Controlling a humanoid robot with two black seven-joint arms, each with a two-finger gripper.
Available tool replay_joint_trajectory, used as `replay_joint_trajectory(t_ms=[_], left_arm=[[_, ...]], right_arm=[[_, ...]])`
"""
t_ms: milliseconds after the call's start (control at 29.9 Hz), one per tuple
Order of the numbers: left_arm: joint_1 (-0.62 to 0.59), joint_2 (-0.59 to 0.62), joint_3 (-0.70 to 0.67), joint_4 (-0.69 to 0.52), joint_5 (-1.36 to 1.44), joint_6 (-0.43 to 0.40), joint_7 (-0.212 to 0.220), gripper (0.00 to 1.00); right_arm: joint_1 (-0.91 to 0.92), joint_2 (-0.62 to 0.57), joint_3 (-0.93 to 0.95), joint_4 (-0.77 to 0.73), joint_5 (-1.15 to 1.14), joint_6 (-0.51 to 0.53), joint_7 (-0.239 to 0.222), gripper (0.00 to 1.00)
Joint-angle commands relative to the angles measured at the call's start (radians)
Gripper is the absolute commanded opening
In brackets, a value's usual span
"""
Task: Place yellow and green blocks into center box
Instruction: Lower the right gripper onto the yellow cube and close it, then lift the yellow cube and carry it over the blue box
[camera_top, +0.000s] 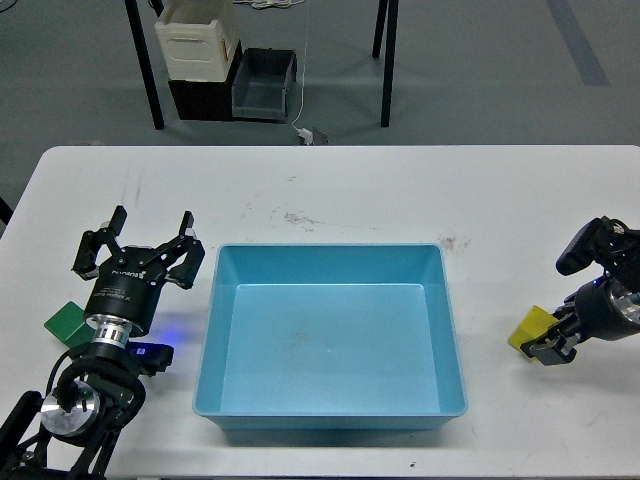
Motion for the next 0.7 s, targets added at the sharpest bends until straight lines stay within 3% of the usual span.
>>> replay_joint_trajectory(t_ms=[0,301,468,669], left_arm=[[0.0,0.002,0.0,-0.001,0.0,0.0,0.0,1.0],[-0.002,0.005,-0.001,-0.001,0.0,0.0,0.0,1.0],[-0.002,0.003,-0.001,-0.001,-0.002,0.0,0.0,1.0],[-0.011,0.009,-0.009,-0.003,-0.002,0.0,0.0,1.0]], right_arm=[[0.045,-0.047,0.137,0.015,0.033,-0.001,0.019,0.06],[0.384,-0.043,0.111,0.223,0.128,-0.001,0.019,0.04],[0.547,0.138,-0.074,0.239,0.149,-0.001,0.019,0.04],[0.527,0.374,-0.163,0.184,0.133,-0.001,0.019,0.04]])
